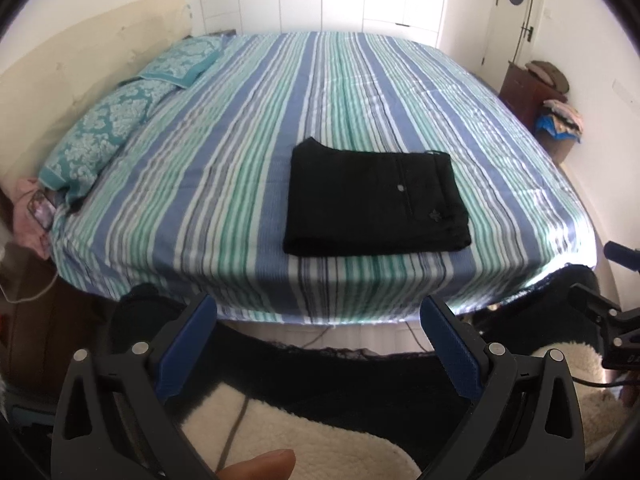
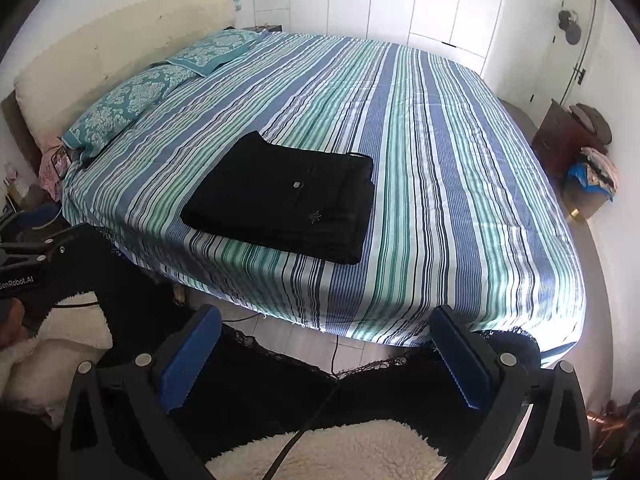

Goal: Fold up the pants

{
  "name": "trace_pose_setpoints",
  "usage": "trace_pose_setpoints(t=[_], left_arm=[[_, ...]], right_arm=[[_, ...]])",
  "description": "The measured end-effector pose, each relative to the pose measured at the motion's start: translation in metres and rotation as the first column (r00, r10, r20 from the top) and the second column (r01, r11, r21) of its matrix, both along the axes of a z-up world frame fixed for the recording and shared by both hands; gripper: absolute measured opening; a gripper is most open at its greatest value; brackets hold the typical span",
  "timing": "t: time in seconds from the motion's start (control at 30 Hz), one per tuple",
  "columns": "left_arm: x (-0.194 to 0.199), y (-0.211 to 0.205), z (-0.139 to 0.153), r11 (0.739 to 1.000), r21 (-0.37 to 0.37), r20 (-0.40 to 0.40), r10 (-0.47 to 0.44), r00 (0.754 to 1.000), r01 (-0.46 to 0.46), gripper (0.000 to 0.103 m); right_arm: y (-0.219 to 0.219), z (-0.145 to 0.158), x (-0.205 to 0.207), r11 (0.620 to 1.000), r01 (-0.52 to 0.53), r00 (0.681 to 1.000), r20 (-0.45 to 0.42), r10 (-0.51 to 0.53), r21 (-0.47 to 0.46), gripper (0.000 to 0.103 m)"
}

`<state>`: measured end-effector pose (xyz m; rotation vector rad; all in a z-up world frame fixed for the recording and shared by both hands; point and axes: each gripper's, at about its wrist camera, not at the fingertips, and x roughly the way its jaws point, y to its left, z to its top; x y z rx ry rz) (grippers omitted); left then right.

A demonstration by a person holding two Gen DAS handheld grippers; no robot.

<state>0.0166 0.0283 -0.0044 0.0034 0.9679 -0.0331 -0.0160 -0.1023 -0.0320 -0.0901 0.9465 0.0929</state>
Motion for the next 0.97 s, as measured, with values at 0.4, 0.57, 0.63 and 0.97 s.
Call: trace_pose_setpoints(t=[0.4,0.57,0.63,0.97], left_arm=[[-0.004,0.000,0.002,1.000,-0.013,0.000,0.004,1.000,-0.004,0.102],[-0.004,-0.001,0.002,1.000,-0.012,0.000,0.007,1.000,-0.007,0.102],[-0.004,-0.002,0.002,1.000,-0.011,0.000,0.005,1.000,-0.005,0.102],[-0.005,0.000,0.003,1.000,-0.002,0.008,0.026,1.000,-0.026,0.102]], right_arm=[[0.010,-0.004,-0.004,0.999,-0.021,1.000,0.002,0.021,-0.029,0.103],[0.012,0.000,-0.005,0.999,-0.020,1.000,0.018,0.020,-0.037,0.103],[0.013,0.000,-0.006,0.999,-0.020,1.000,0.023,0.021,-0.042,0.103],[0.014,0.003,-0.006,0.999,-0.022,0.999,0.043,0.024,-0.037,0.103]])
